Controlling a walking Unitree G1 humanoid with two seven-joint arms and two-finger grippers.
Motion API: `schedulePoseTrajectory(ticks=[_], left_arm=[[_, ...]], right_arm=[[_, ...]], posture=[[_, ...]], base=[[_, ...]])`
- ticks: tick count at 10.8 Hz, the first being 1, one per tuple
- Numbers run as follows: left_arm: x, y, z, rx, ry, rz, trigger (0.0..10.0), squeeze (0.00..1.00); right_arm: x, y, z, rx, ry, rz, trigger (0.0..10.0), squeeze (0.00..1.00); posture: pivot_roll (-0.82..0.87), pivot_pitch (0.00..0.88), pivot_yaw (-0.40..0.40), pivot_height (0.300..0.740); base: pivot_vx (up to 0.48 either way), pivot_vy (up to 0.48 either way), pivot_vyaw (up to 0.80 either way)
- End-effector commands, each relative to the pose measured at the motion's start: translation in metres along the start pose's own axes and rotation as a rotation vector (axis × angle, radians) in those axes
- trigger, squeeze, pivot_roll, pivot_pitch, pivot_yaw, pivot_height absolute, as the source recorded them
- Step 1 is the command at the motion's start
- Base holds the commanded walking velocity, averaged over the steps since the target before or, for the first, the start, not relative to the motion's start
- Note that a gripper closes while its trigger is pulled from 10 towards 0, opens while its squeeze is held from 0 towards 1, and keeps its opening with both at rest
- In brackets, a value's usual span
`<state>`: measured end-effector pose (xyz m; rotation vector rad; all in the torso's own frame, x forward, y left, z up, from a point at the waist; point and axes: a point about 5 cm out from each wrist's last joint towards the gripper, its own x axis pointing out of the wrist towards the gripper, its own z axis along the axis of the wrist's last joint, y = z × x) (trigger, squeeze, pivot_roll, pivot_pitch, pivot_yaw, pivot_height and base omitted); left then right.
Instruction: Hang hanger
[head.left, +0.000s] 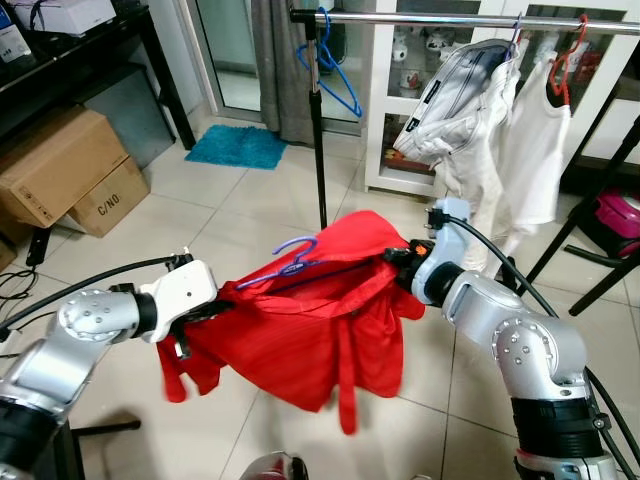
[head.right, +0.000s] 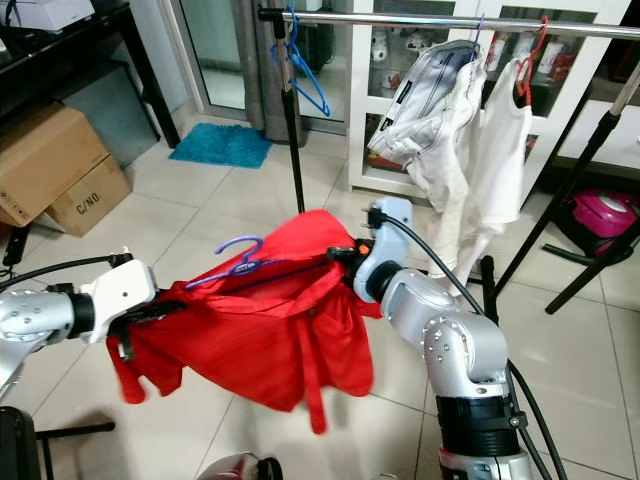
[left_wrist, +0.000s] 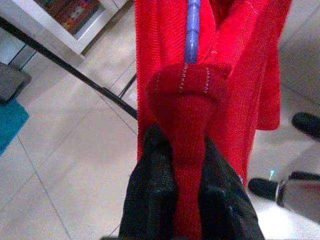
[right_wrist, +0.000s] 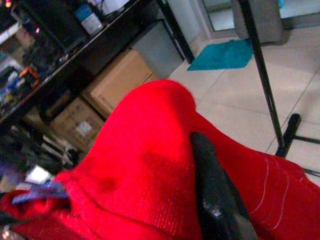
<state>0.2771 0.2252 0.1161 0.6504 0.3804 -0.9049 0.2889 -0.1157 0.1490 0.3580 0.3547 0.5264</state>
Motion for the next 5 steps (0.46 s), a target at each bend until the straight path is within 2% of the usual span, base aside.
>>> schedulePoseTrajectory(ticks=[1, 5], left_arm=[[-0.0106, 0.0196, 0.0053, -0.046, -0.035, 0.087, 0.0, 0.0], [-0.0169, 0.0265, 0.0107, -0.077, -0.082, 0.072, 0.0, 0.0]], right_arm=[[-0.0026, 0.0105, -0.006, -0.037, 0.033, 0.044, 0.0, 0.0], [-0.006, 0.0106, -0.0134, -0.054, 0.053, 0.007, 0.0, 0.0]], posture=[[0.0, 0.014, 0.102, 0.74], [0.0, 0.016, 0.117, 0.74]], base=[[0.0, 0.0, 0.0], [0.0, 0.0, 0.0]])
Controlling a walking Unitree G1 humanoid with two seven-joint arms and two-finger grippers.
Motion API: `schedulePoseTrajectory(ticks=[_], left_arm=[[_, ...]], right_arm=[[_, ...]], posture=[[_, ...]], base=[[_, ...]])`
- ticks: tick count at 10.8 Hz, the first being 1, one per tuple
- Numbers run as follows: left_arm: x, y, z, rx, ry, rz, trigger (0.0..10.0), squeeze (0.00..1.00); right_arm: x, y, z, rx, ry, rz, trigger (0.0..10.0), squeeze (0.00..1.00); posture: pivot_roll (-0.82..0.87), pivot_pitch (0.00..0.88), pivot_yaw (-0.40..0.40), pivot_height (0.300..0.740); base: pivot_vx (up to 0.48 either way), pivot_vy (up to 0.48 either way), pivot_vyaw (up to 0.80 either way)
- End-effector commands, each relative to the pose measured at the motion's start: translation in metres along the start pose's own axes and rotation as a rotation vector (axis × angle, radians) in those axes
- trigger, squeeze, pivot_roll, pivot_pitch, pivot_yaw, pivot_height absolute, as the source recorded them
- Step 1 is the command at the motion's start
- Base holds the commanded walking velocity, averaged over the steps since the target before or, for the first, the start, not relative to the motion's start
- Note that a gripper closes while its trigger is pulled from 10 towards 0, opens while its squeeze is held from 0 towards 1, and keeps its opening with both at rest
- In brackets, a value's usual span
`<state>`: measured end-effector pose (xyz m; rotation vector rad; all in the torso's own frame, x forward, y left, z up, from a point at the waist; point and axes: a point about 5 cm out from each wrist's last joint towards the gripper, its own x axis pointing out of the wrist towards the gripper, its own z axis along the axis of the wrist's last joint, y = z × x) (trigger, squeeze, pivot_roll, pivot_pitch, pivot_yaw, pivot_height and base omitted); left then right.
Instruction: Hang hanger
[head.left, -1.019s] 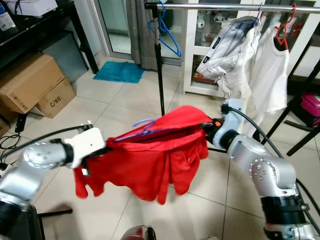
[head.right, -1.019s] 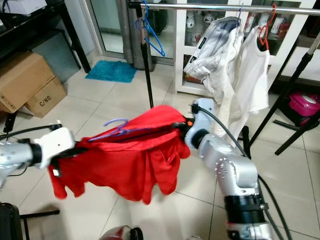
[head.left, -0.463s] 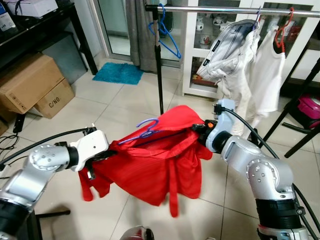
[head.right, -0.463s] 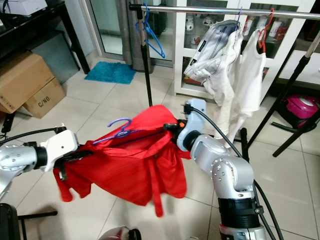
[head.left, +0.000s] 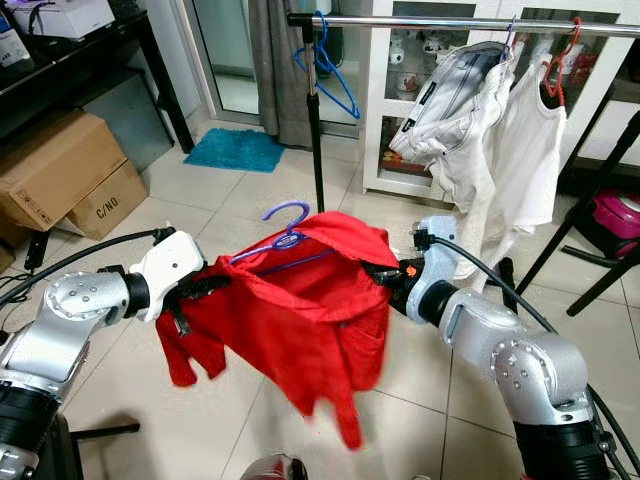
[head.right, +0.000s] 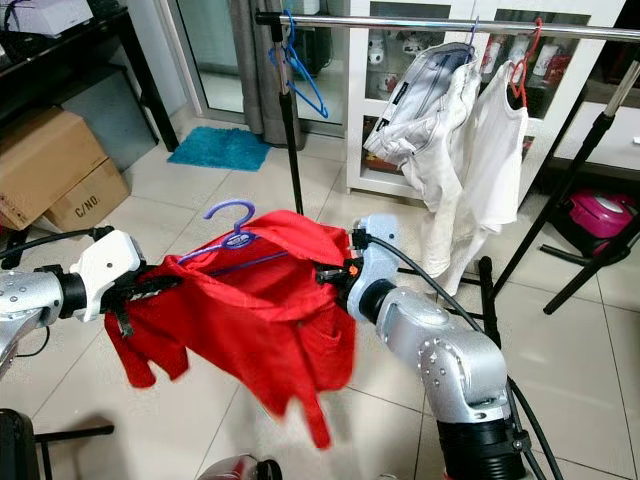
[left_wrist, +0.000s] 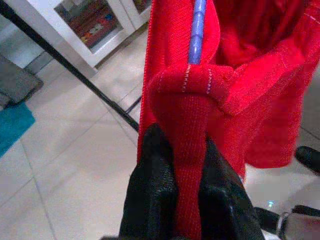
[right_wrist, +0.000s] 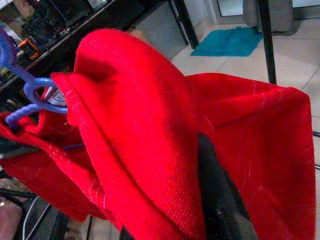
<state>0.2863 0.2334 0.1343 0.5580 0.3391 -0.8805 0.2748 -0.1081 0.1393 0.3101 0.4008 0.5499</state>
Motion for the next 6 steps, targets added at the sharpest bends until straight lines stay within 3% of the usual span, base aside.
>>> schedulePoseTrajectory(ticks=[1, 3, 4, 5, 6], left_arm=[[-0.007, 0.009, 0.003, -0.009, -0.01, 0.029, 0.0, 0.0], [-0.012, 0.008, 0.003, -0.029, -0.007, -0.051, 0.0, 0.0], [-0.014, 0.011, 0.004, -0.026, -0.011, -0.037, 0.0, 0.0], [-0.012, 0.018, 0.011, -0.041, -0.052, 0.014, 0.0, 0.0], [-0.011, 0.028, 0.019, -0.043, -0.093, 0.065, 0.0, 0.0]], right_arm=[[-0.001, 0.004, 0.005, -0.009, -0.018, 0.01, 0.0, 0.0], [-0.003, 0.009, 0.02, 0.021, -0.067, 0.086, 0.0, 0.0], [-0.008, 0.015, 0.013, -0.053, -0.015, 0.155, 0.0, 0.0], [-0.011, 0.019, -0.005, -0.116, 0.068, 0.186, 2.9, 0.0], [-0.011, 0.018, -0.014, -0.16, 0.099, 0.183, 10.0, 0.0]], posture=[[0.0, 0.016, 0.118, 0.74], [0.0, 0.016, 0.119, 0.74], [0.0, 0.019, 0.119, 0.74], [0.0, 0.019, 0.117, 0.74], [0.0, 0.015, 0.112, 0.74]], base=[[0.0, 0.0, 0.0], [0.0, 0.0, 0.0], [0.0, 0.0, 0.0], [0.0, 0.0, 0.0], [0.0, 0.0, 0.0]])
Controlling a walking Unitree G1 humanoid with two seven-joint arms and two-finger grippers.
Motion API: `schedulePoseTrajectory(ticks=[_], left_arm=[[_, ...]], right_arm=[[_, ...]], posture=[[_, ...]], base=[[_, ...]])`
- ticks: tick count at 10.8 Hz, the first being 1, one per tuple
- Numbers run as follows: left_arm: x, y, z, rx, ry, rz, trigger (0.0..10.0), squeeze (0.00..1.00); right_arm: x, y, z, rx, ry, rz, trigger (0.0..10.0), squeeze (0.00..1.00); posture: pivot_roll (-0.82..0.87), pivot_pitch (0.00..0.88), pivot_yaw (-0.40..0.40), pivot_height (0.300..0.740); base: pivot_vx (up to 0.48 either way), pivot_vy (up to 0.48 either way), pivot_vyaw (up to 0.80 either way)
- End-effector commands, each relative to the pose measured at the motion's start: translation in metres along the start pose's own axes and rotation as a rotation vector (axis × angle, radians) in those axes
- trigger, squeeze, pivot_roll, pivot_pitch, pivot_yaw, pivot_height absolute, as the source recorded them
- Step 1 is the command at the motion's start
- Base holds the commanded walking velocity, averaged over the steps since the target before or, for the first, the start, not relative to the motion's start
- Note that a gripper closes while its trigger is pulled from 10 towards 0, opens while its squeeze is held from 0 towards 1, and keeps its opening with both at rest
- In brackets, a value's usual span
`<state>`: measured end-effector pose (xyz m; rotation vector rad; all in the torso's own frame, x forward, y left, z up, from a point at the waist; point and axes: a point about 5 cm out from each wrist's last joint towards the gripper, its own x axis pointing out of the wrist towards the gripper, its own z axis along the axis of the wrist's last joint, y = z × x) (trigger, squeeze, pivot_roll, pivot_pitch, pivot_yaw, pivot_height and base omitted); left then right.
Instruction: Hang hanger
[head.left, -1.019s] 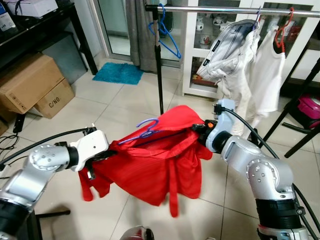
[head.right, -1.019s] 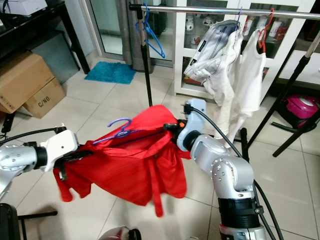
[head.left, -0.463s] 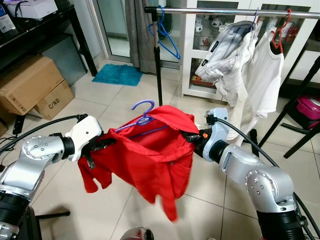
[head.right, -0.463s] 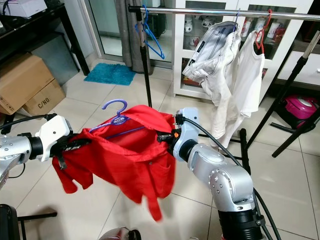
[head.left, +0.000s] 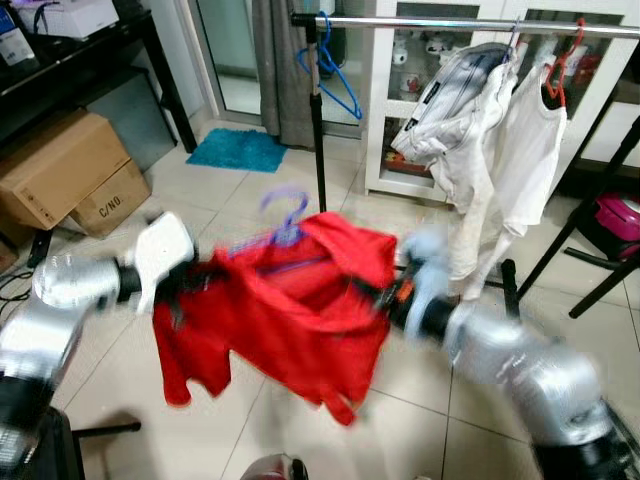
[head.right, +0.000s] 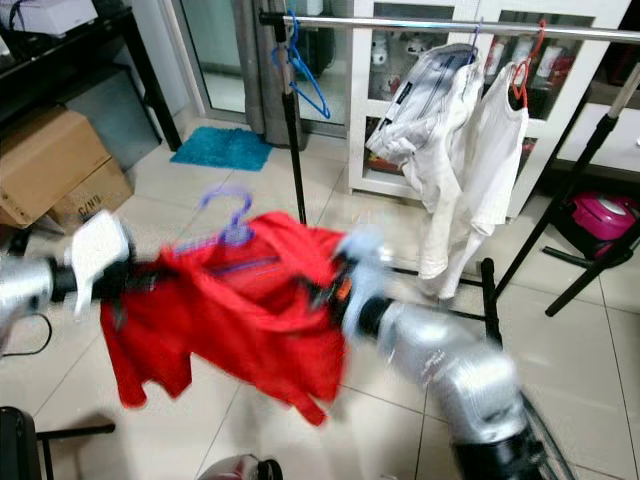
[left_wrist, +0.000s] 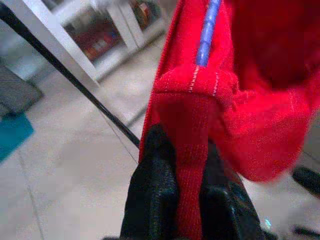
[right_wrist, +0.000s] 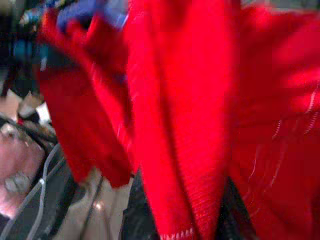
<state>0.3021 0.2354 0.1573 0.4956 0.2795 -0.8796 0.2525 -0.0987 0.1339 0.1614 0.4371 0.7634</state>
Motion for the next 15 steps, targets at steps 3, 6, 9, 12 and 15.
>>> schedulePoseTrajectory(ticks=[3, 6, 9, 12, 15], left_arm=[[-0.006, 0.015, 0.015, 0.017, -0.07, 0.05, 0.0, 0.0], [-0.001, 0.014, 0.018, 0.108, -0.048, 0.02, 0.0, 0.0], [0.017, 0.009, 0.029, 0.123, -0.112, 0.015, 0.0, 0.0], [0.019, 0.006, 0.03, 0.181, -0.12, 0.005, 0.0, 0.0], [-0.003, 0.003, 0.024, 0.149, -0.134, -0.141, 0.0, 0.0]], right_arm=[[-0.001, -0.002, 0.005, -0.056, -0.035, 0.002, 10.0, 1.0], [-0.001, -0.003, 0.009, -0.231, -0.035, -0.027, 10.0, 1.0], [0.021, 0.006, 0.017, -0.282, -0.1, -0.112, 10.0, 1.0], [0.008, 0.006, 0.037, -0.305, -0.255, 0.018, 10.0, 1.0], [-0.035, -0.045, 0.09, -0.433, -0.419, -0.073, 10.0, 1.0]], posture=[[0.0, 0.011, 0.111, 0.74], [0.0, 0.002, 0.116, 0.74], [-0.01, 0.0, 0.12, 0.74], [0.0, 0.0, 0.118, 0.74], [0.0, 0.001, 0.117, 0.74]], base=[[0.0, 0.0, 0.0], [0.0, 0.0, 0.0], [0.0, 0.0, 0.0], [0.0, 0.0, 0.0], [0.0, 0.0, 0.0]])
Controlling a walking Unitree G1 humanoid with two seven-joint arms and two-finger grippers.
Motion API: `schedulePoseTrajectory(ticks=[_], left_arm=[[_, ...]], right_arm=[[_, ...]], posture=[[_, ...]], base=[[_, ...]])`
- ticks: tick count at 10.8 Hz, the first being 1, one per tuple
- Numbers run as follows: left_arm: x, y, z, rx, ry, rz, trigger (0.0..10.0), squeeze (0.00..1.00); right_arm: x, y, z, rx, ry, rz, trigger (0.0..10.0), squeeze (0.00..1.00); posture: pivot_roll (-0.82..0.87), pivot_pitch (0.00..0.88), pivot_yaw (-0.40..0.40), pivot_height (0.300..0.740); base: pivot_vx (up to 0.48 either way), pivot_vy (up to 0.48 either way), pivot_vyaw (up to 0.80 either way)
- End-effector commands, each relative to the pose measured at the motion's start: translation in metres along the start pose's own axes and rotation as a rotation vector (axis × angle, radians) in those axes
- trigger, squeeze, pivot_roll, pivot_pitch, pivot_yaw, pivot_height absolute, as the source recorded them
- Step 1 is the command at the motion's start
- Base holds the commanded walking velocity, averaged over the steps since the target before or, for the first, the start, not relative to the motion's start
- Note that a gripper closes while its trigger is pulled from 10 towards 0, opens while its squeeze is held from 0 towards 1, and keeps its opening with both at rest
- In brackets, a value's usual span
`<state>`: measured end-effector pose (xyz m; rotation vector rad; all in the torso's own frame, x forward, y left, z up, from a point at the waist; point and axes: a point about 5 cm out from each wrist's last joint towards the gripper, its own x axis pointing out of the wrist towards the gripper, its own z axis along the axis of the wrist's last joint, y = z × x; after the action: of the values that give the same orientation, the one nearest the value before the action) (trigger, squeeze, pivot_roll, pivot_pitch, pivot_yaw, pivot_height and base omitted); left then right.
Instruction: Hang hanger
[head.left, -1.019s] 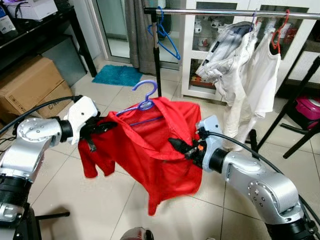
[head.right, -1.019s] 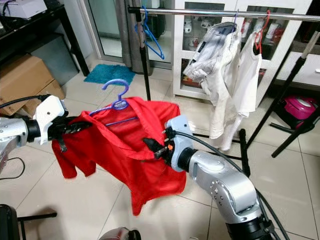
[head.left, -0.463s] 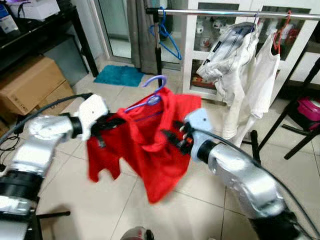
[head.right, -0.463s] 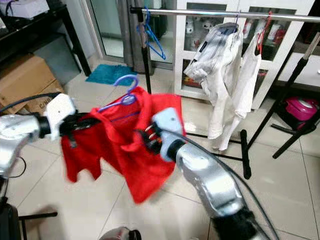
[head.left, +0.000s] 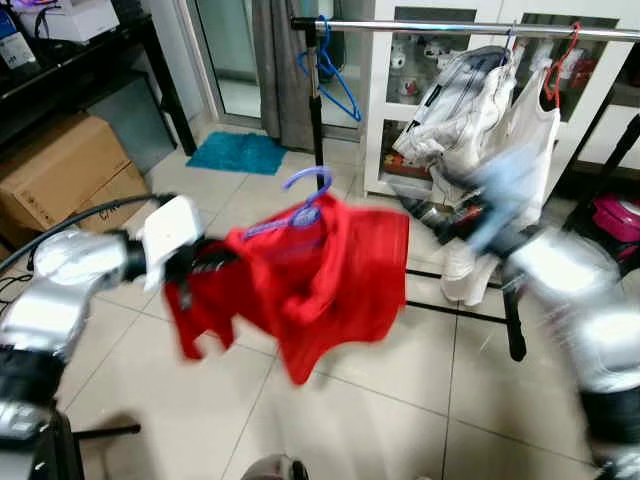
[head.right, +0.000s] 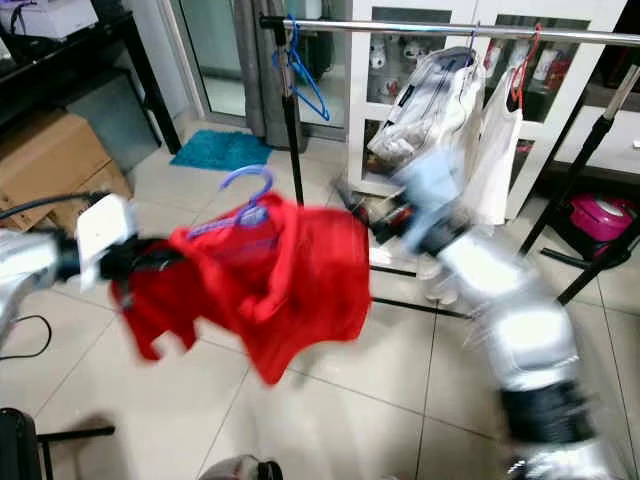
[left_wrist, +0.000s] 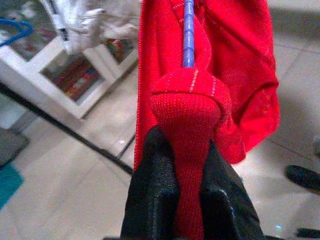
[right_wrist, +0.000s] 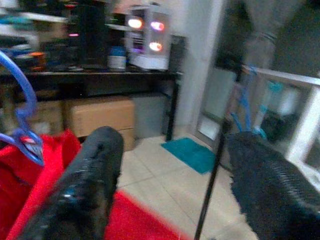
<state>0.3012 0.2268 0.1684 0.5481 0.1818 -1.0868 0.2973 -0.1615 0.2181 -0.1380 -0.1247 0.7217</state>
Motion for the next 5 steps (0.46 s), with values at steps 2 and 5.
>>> schedulePoseTrajectory(ticks=[2, 5], left_arm=[[-0.007, -0.002, 0.012, 0.043, -0.052, -0.057, 0.0, 0.0], [-0.013, -0.007, 0.026, 0.077, -0.113, -0.15, 0.0, 0.0]], right_arm=[[-0.002, 0.02, 0.014, 0.001, -0.024, 0.325, 10.0, 0.34], [-0.007, 0.043, 0.008, -0.098, 0.111, 0.652, 10.0, 0.0]], posture=[[0.01, 0.002, 0.108, 0.74], [0.01, 0.0, 0.112, 0.74]], base=[[0.0, 0.0, 0.0], [0.0, 0.0, 0.0]])
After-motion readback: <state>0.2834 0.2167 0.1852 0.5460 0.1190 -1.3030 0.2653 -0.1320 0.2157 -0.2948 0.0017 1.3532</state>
